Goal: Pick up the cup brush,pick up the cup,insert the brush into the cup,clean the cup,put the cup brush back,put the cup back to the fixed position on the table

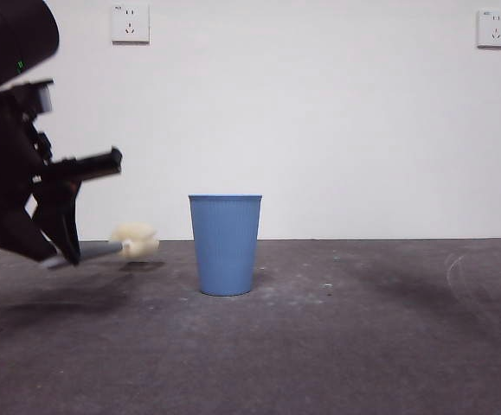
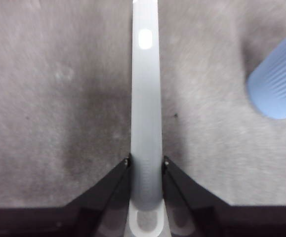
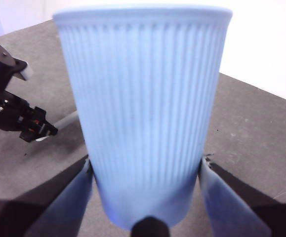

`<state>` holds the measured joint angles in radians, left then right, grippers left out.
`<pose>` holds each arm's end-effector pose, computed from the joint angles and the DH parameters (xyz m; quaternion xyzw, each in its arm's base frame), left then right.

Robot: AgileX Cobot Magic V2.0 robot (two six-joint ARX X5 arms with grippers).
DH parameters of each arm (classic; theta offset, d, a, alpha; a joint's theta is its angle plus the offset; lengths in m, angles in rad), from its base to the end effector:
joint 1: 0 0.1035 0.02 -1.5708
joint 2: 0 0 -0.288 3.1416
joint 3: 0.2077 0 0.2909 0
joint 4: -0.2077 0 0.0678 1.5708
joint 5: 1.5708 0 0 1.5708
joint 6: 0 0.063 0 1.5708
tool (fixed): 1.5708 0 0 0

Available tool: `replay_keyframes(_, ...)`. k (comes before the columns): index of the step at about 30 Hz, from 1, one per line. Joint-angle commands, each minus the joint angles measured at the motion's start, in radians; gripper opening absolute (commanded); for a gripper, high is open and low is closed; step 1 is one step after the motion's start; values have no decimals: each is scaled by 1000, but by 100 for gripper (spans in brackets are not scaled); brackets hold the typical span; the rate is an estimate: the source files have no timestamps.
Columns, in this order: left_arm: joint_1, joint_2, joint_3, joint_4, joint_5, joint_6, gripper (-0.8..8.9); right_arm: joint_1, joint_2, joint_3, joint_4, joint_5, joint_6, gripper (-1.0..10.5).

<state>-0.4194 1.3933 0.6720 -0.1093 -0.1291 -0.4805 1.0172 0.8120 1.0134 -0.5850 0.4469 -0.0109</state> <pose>0.2868 -0.1190 0.1479 -0.1093 0.4087 -0.0361 0.9054 0.1306 0.1595 0.3816 -0.1325 0.1403 0.2769 0.9413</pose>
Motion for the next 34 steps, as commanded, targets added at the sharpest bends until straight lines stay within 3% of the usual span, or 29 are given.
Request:
replay_keyframes(1,4,51,-7,32,-7,-11,-9,4,0,-3,26,18,-16,-17)
replay_keyframes(9,4,190,-7,50,-16,-13,-6,3,2,-4,124,18,-47,-17)
replay_keyframes(17,6,237,-7,54,71,-13,8,3,3,-15,119,19,-49,-17)
replay_keyframes(19,6,232,-7,49,94,-13,78,3,3,-18,109,19,-48,-17)
replay_keyframes(22,6,222,-7,28,108,-13,303,4,3,-18,95,19,-45,-17)
replay_keyframes(24,6,213,-7,8,109,-13,385,4,3,-18,90,19,-45,-17)
replay_keyframes(34,7,84,-7,-80,99,0,386,3,4,-19,94,46,-50,-17)
